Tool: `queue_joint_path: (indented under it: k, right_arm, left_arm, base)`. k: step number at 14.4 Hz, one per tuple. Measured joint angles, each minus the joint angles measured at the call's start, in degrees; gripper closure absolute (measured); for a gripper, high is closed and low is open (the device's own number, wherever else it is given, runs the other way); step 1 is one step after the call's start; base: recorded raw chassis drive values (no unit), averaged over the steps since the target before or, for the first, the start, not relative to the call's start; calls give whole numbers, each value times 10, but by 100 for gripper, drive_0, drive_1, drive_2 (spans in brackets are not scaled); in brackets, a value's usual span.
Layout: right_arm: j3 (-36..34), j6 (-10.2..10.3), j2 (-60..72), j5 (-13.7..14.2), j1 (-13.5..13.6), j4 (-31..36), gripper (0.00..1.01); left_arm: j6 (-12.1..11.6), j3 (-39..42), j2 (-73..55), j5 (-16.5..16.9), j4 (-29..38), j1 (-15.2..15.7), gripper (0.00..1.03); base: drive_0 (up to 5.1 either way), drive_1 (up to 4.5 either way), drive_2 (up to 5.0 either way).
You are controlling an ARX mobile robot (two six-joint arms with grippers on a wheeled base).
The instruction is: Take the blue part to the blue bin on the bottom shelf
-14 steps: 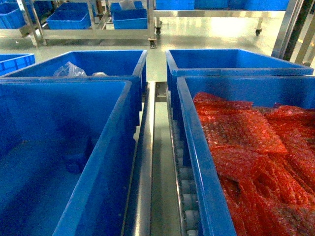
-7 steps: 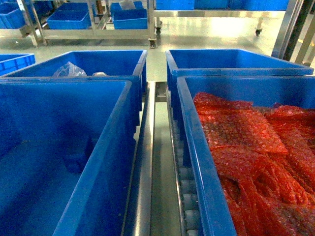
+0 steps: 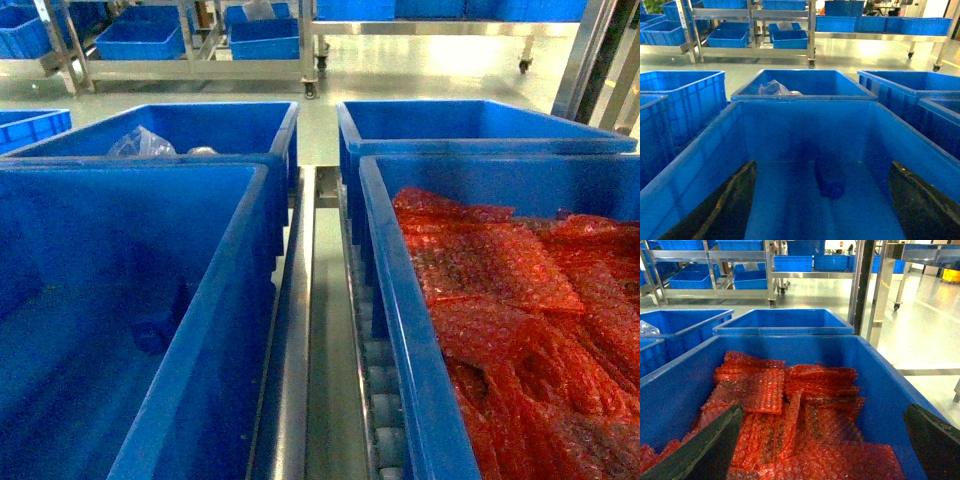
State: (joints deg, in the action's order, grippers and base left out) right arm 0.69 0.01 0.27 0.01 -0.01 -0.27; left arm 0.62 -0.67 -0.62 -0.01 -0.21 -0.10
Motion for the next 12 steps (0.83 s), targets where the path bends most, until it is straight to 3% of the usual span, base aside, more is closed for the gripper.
queue_joint_path:
  k: [2, 12]
  right_arm:
    - [0, 0, 0, 0, 0, 0, 3]
    - [0, 0, 0, 0, 0, 0, 3]
  left_arm:
    - [0, 0, 0, 0, 0, 0, 3]
    - [0, 0, 0, 0, 0, 0, 5]
  base:
    - [0, 0, 0]
    - [0, 0, 0]
